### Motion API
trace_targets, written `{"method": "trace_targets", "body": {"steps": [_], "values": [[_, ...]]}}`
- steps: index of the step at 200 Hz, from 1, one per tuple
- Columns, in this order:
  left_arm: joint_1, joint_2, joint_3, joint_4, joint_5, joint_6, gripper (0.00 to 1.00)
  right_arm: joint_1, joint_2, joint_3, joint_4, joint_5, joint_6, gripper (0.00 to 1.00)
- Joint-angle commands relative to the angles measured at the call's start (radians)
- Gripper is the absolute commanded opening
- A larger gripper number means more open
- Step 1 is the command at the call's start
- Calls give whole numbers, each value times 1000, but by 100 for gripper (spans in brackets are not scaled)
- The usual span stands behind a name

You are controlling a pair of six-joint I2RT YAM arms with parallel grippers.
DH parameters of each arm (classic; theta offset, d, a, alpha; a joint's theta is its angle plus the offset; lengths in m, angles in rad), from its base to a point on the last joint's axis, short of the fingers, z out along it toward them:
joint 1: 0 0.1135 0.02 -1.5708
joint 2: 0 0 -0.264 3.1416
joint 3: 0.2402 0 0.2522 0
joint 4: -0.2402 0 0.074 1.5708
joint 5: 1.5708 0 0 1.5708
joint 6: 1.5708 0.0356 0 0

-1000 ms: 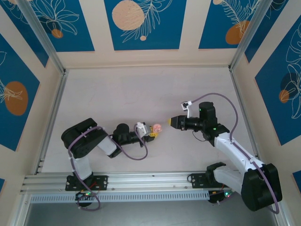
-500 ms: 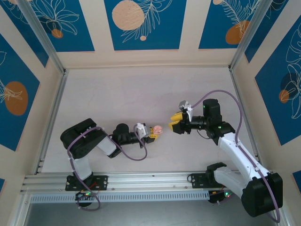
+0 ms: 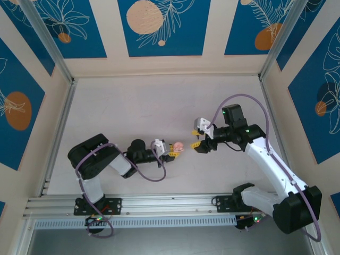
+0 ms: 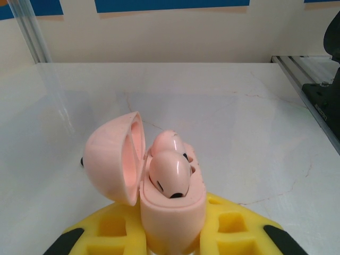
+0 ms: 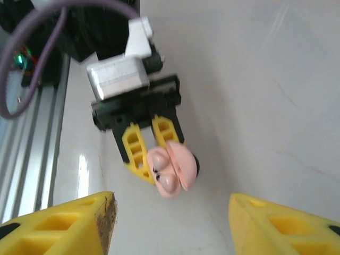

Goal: Insert wireless bluetooth earbuds into charging case

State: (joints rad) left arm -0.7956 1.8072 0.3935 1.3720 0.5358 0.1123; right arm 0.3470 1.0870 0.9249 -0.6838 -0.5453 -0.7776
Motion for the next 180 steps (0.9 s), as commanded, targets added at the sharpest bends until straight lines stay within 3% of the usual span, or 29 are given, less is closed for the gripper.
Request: {"method": "trace_targets", "body": {"steps": [1, 83, 180], "values": [[-14, -29, -2, 35, 34, 11, 4, 45, 58, 45, -124, 126, -148, 59], [-14, -31, -2, 35, 33, 19, 4, 143, 259, 139, -78, 206, -284, 61], [-13, -26, -1, 35, 28, 22, 4, 208, 390, 203, -127, 152, -301, 63]]}}
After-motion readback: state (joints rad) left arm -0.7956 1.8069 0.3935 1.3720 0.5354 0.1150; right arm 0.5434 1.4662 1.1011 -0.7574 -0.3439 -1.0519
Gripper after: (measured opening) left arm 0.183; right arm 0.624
